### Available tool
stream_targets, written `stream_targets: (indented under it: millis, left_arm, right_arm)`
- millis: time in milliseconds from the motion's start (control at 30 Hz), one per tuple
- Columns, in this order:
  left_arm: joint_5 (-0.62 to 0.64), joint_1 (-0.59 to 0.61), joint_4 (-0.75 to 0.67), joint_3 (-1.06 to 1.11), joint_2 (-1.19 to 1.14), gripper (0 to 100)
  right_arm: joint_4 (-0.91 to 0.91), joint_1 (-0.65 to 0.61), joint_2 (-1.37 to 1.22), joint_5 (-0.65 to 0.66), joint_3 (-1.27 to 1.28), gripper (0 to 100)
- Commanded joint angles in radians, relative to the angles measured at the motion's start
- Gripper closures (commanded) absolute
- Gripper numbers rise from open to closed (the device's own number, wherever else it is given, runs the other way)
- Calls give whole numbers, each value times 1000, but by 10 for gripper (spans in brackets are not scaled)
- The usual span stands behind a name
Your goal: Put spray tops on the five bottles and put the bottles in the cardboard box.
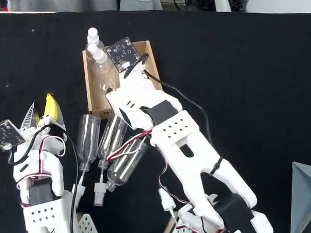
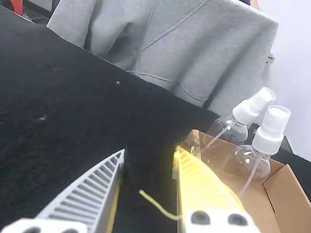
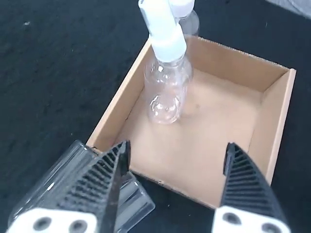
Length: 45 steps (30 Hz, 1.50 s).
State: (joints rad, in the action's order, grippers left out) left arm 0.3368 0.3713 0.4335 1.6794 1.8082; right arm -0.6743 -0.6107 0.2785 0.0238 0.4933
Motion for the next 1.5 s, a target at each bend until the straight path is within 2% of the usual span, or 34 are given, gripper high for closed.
stream_targets:
  millis: [0, 333, 867, 1100, 1233, 1467]
  left_arm:
    - [-5, 10, -12, 21, 17, 852]
    - [-5, 10, -12, 21, 17, 852]
    - [-5, 12, -12, 21, 17, 852]
    - [0, 114, -40, 21, 18, 852]
    - [2, 119, -49, 21, 18, 853]
    - [2, 122, -52, 21, 18, 855]
  right_arm:
    - [-11, -18, 74, 2, -64, 737]
    - [-229, -12, 84, 21, -93, 737]
    - [-460, -15, 84, 292, -88, 733]
    - [-563, -21, 84, 514, -87, 733]
    - [-586, -21, 84, 568, -73, 733]
    - [-640, -98, 84, 701, -27, 733]
